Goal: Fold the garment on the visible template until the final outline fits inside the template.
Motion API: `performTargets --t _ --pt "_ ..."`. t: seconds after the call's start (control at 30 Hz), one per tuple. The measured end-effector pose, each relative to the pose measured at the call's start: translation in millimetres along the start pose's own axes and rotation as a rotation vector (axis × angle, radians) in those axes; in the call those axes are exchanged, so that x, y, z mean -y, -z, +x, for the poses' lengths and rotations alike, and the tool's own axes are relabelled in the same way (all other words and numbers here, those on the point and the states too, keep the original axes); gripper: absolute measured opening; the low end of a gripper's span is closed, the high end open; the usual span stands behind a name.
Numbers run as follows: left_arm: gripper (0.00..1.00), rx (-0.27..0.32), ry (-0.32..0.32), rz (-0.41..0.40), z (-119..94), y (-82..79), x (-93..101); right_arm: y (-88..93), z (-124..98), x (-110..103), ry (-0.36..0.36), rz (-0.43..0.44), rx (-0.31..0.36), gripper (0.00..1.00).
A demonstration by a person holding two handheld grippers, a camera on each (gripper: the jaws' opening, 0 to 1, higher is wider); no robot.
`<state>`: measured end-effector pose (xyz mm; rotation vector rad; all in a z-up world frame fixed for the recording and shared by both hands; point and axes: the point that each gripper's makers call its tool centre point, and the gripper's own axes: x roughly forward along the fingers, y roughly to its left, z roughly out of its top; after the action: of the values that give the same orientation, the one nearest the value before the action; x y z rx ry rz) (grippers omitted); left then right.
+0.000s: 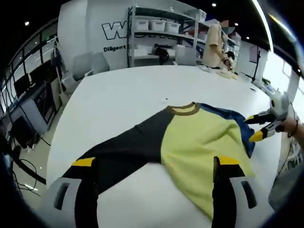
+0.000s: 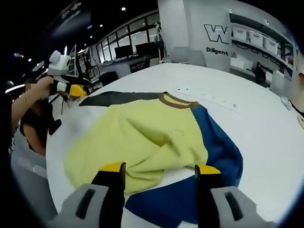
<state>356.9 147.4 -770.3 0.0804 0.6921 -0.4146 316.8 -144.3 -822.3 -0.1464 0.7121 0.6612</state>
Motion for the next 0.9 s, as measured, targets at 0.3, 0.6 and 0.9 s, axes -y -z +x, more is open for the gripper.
performTargets --t 0.3,0.6,0.9 --pt "0.98 0.019 0.066 0.027 -20.2 25.6 37.8 19.2 9.0 -4.4 -0.007 -0.028 -0.045 0.34" --pt "0.82 -0.03 0.11 0.079 -30.8 58.1 69.4 25.2 19.4 -7.7 0.005 -0.002 -0.062 0.21" --pt "0.7 -0.122 0.115 0.011 -24.4 97.7 76.5 29.8 26.1 -4.4 0.043 0.017 -0.082 0.11"
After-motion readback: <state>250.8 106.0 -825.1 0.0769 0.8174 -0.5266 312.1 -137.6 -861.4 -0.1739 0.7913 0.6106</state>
